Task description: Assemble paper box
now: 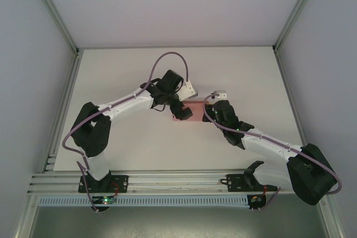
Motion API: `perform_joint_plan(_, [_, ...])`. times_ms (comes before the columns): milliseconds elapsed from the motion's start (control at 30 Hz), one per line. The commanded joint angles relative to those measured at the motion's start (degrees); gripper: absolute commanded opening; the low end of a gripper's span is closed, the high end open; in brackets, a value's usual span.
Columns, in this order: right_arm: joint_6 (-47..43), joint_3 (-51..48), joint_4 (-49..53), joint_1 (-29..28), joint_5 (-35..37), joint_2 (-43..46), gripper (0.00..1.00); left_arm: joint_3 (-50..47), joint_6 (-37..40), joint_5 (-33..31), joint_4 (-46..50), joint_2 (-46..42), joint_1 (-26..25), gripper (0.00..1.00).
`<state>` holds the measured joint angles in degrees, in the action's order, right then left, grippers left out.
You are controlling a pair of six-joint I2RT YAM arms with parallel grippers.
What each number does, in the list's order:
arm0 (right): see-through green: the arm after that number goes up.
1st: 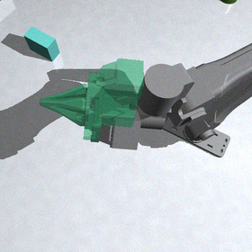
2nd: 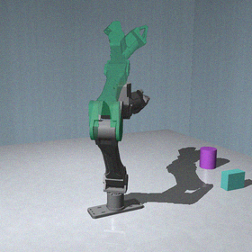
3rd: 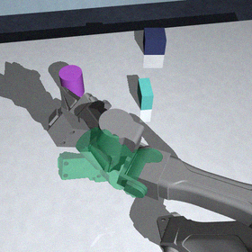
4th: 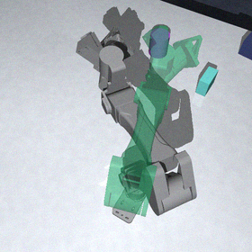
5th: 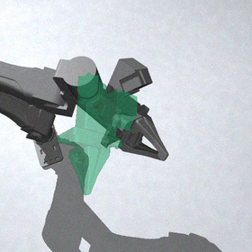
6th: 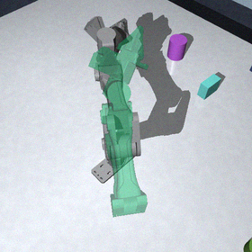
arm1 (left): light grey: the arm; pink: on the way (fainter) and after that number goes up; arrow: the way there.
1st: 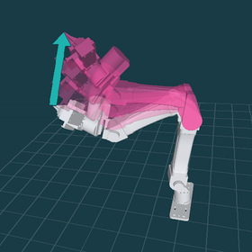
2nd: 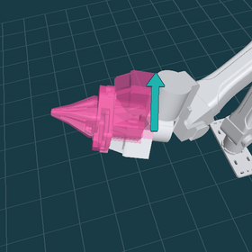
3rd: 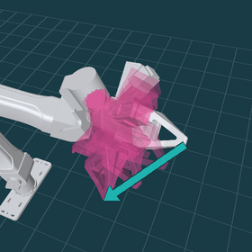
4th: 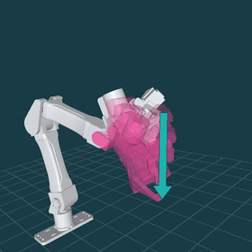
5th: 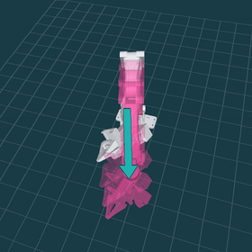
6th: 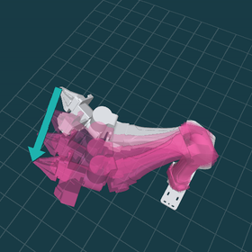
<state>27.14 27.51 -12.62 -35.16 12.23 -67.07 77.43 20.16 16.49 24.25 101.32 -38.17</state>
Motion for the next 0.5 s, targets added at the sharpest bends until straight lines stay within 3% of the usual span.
perform_joint_plan(0, [1.59, -0.61, 12.77, -0.91, -0.58, -2.01, 0.0, -1.78, -4.11, -3.41, -1.49, -4.52, 0.32, 1.0])
perform_joint_plan(167, [0.48, 0.31, 13.87, -0.92, -1.29, -1.84, 0.0, -5.13, -6.91, -8.57, -0.57, -7.96, 0.99, 1.0])
perform_joint_plan(300, [0.2, 1.28, 15.01, -1.01, -1.68, -2.32, 0.0, -6.41, -8.79, -8.32, 1.24, -9.01, 2.11, 0.73])
perform_joint_plan(367, [-0.23, 1.65, 15.32, -1.02, -2.08, -2.63, 0.0, -7.36, -8.52, -7.91, 0.96, -9.29, 2.64, 0.69])
perform_joint_plan(467, [-0.56, 2.01, 15.43, -1.03, -2.43, -3.31, 0.0, -6.83, -8.43, -6.04, 1.48, -8.45, 4.03, 0.55])
